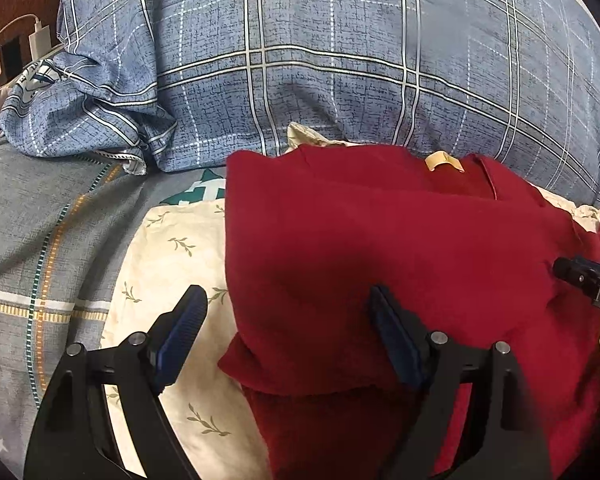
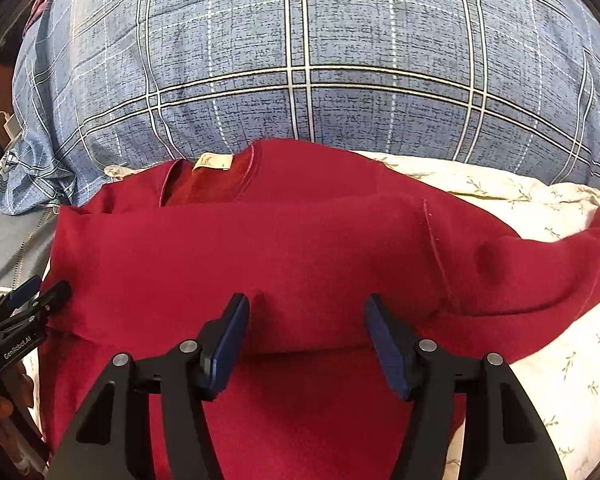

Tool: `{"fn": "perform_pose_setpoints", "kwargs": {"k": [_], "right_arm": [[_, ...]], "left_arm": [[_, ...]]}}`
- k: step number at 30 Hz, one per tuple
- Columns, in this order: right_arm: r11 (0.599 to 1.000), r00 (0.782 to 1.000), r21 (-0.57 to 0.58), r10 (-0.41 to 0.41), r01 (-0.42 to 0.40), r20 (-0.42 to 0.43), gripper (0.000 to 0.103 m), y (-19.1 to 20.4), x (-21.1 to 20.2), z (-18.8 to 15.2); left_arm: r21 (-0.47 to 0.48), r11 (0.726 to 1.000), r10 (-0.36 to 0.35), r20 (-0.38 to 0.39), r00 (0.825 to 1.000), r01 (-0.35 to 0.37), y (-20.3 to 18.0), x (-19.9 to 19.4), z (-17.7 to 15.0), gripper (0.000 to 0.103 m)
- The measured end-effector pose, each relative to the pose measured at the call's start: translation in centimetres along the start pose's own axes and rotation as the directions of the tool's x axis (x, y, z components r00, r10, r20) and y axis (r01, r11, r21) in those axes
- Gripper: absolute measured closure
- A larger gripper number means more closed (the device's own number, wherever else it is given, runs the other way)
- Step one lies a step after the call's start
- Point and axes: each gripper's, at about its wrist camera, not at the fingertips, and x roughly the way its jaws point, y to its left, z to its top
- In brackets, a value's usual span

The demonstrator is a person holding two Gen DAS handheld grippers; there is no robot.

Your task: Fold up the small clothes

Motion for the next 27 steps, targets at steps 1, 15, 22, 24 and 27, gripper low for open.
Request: {"fn": "perform_pose_setpoints", "kwargs": {"k": [1,15,22,24,27], "right_arm": [[1.0,1.0,0.004,0.003,-0.003,0.002,0.041,-0.1,-0.1,-0.1],[0.989,0.998,0.148,-0.017,0.007,0.062,0.038,-5.7,-3.5,-0.9],[0.979,0.998,0.199,0.045,-0.055,0.055,0.036,-6.6,-3.6,-1.0],[0.955,0.976,0.201,0.206,-0.216,0.068,0.036,-4.8,-4.0,-1.0],[0.907,0.915,0.13,0.403,-0.4,0.008,0.037,0.4,-2.9,-1.3]], "left_arm": [[-0.003,1.0,-0.006,-0.003,1.0,0.006,0.0,0.0,0.0,0.02],[-0.027,0.999,-0.04,-0.031,0.999,0.039,0.2,0.2,0.5,0.019],[-0.104,0.994,-0.023,-0.009,1.0,0.022,3.8,-1.0,1.8,0.019],[-0.143,0.99,0.015,0.012,1.0,-0.014,5.6,-1.5,2.3,0.019],[-0.198,0.979,0.057,0.011,0.998,-0.054,7.9,-1.7,2.6,0.019]]}}
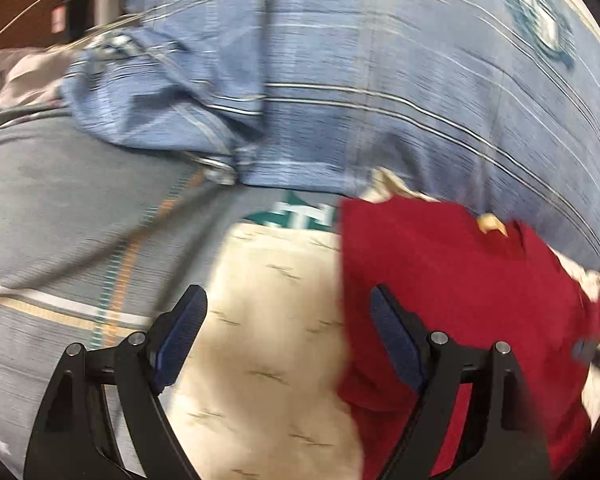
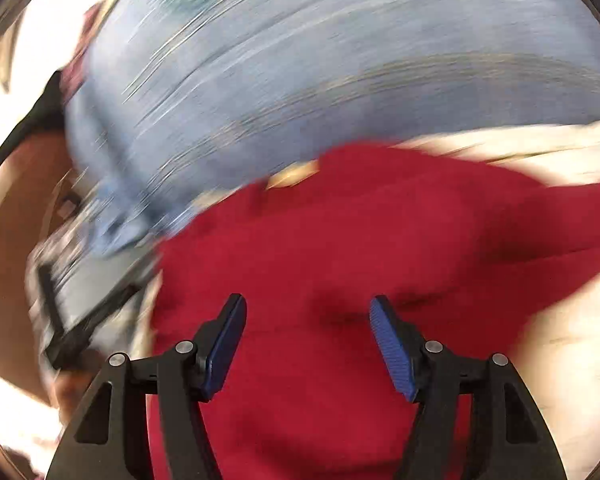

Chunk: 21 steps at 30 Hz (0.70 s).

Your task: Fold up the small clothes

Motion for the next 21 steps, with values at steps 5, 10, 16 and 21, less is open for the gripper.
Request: {"fn": "perform_pose_setpoints", "kwargs": {"k": [5,10,16,21], "right_arm": [[0.971,0.974,-0.152,0.162,-0.186,-0.158,0.037,8.5,7.5,-2.9],[0.944,0.989,-0.309,0.074,-0.112,-0.131,0.035,14.0,11.7,-4.1],[0.928,0.992,-0.351,0.11,-0.122,-0.054,0.036,16.6,13.6,-2.7],[0.893,0.98,-0.405,0.165,-0.197,-0.112,0.042,19.4,15.9,-3.4]], "left_arm": [[-0.051,0.999,0.006,0.006,1.0,-0.006,2.1,-0.4,0.5,0.019],[-0.06,0.998,0.004,0.025,1.0,-0.002,2.9,-1.1,1.1,0.019],[-0.097,0.995,0.009,0.034,0.999,-0.005,4.4,-1.8,1.9,0.019],[-0.141,0.99,0.036,0.068,0.997,-0.026,6.2,-2.8,2.7,0.019]]}}
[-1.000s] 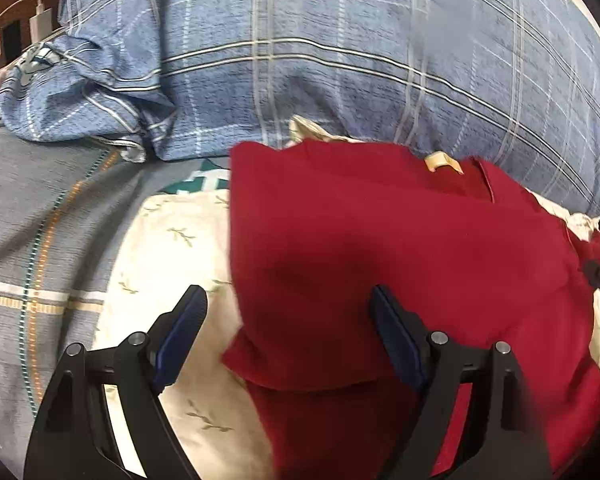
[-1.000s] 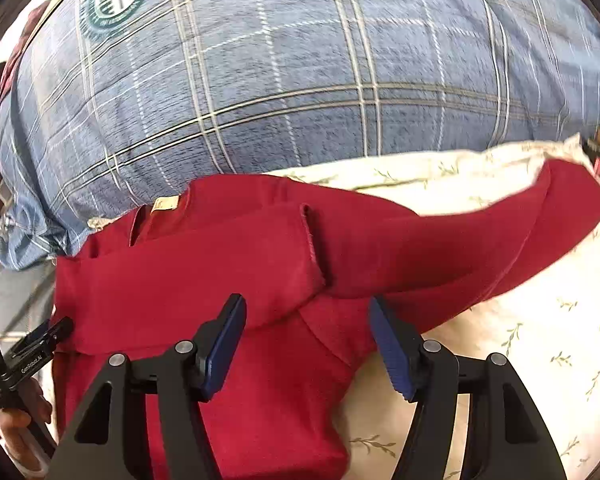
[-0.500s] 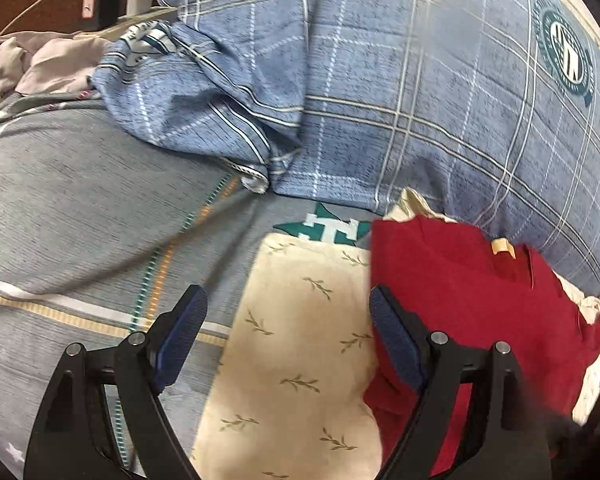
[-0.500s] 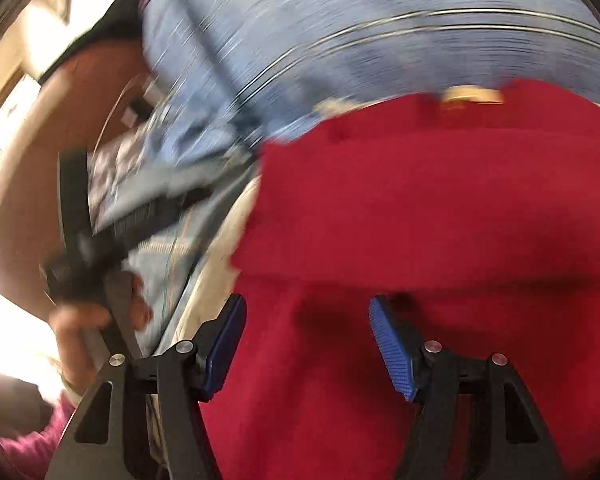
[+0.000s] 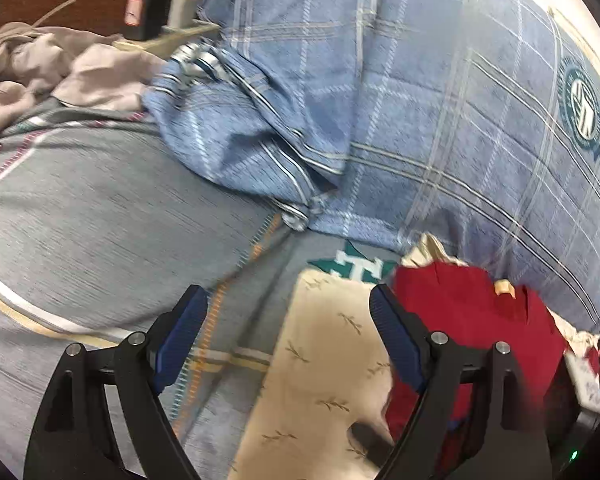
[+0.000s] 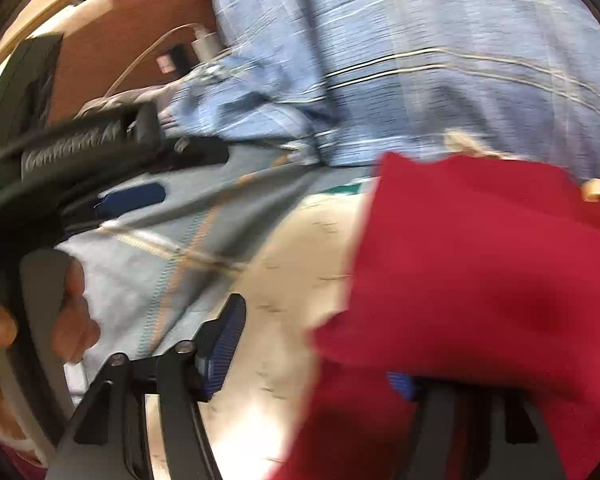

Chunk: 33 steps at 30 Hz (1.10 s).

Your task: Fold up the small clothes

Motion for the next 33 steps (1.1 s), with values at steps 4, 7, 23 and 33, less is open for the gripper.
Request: {"fn": "perform_pose_setpoints", "kwargs": {"k": [4,7,23,33], "right_arm": [[1.0,0.999,-0.028,0.011,-0.012,-0.041,0.041,1.6,1.2,-0.4],[1.0,0.999,-0.007,0.022,-0.022,-0.039,0.039,1.6,1.0,-0.9],[0.867,0.88,0.204,-0.472,0.454,0.046,0.04,-11.5,-15.8,-1.7],[0.794,0.852,0.324,-0.517,0.514,-0.084,0.041,-18.0,-17.8,-3.8]], "left_arm": [[-0.003,1.0,-0.001,0.0,1.0,0.001,0.2,0.0,0.1,0.019],[0.026,1.0,-0.005,-0.012,1.0,0.005,-0.5,0.3,-0.1,0.019],[0.22,0.961,-0.147,-0.101,0.984,0.166,-8.2,1.2,-5.7,0.019],[0.314,0.938,-0.085,-0.196,0.977,0.145,-10.7,4.6,-9.2,0.015]]}}
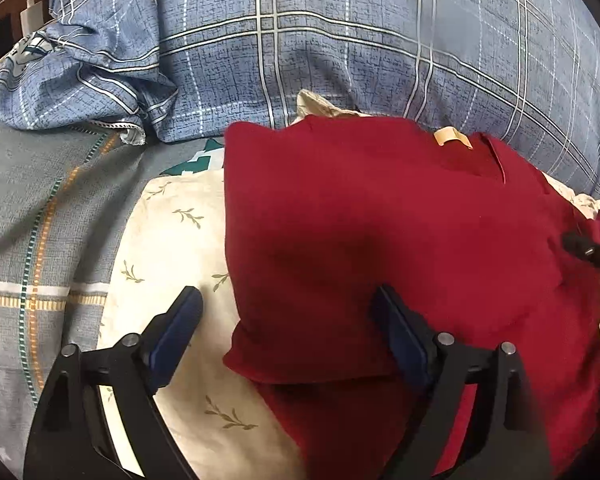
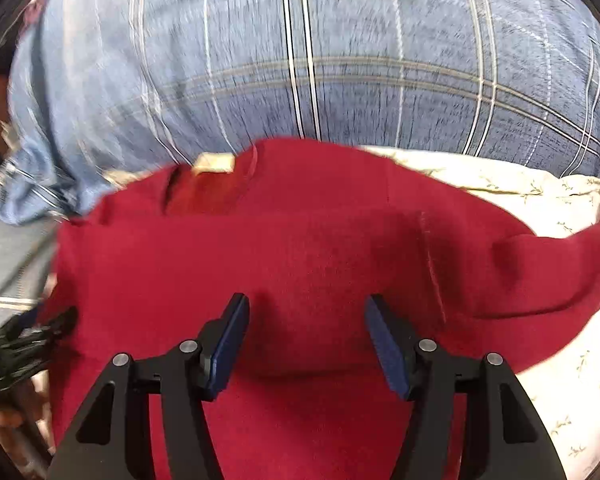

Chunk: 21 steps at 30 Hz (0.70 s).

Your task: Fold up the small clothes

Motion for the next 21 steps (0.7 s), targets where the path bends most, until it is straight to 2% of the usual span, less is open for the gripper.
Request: {"fn": "perform_pose_setpoints", "kwargs": {"k": [2,6,11,15,21], "right_arm": [[0.999,0.999,0.021,-0.031,0.03,0.042,0.041,-1.8,-1.8,0.2],[0.976,0.981,0.133,-0.182,0.172,0.061,0.038,-8.0,-3.7,1.6],[0.89,0.946,0.344,-0.325,0.299,0.019,0.038,-17.6,-4.3,3.7],[0.844,0.929,0.409,-0.369,0.349,-0.03,0.039,-22.6,-3.1,6.0],[0.773,0.903,0.477,-0.41,0.417,-0.126,0.042,-27.4,-2.1,6.5]], "left_arm": [[-0.019,1.0,-0.012,-0.004,1.0,0.012,0.3,-0.1,-0.1,0.015],[-0.041,0.999,-0.009,0.01,1.0,0.009,0.6,-1.2,0.4,0.015],[-0.038,0.999,0.0,0.075,0.997,0.003,0.5,-3.0,1.1,0.015],[-0.041,0.999,0.001,0.058,0.998,0.002,0.7,-2.7,1.3,0.015],[-0.04,0.999,0.011,0.034,0.999,-0.01,0.6,-1.5,1.2,0.015]]}}
